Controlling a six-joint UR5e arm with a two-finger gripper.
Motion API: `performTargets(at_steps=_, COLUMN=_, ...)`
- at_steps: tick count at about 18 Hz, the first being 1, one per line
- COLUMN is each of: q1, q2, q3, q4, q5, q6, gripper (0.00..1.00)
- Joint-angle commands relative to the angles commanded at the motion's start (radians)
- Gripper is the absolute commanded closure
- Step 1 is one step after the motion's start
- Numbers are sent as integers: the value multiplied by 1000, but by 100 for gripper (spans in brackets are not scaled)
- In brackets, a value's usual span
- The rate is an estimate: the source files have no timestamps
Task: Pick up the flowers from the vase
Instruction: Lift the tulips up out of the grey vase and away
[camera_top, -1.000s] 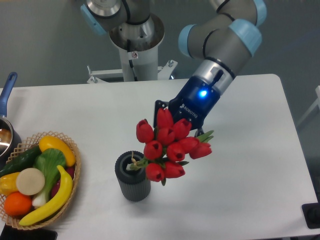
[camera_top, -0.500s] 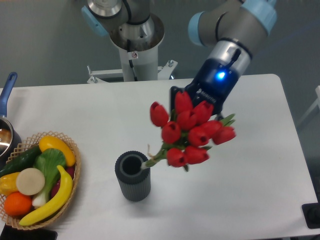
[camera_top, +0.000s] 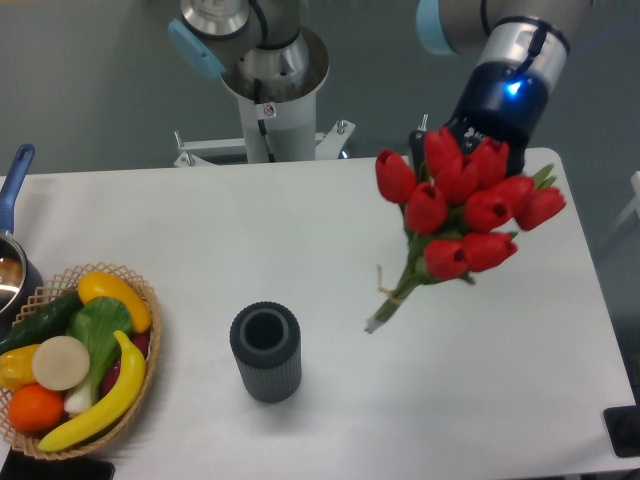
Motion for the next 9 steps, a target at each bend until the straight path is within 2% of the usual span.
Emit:
performTargets(at_steps=2, q1=6, q2=11, q3=-9, q4=0, q5=76, q6=9, gripper=89)
performTargets(at_steps=3, q1=9, q2=14, q3=-23, q4=0, q5=119, q6=34, gripper=84)
performTargets(at_steps=5, q1=20, q2=14, q3=-73, q4=0, q5=178, q6=133, gripper=91)
performTargets(at_steps=7, q1=20, q2=18, q3=-138, q4=2, q5=253, q6=225, gripper=93)
performTargets(at_steps=9, q1=15, q2=21, q3=-167, q4=0, q5=354, q6=308, gripper=93)
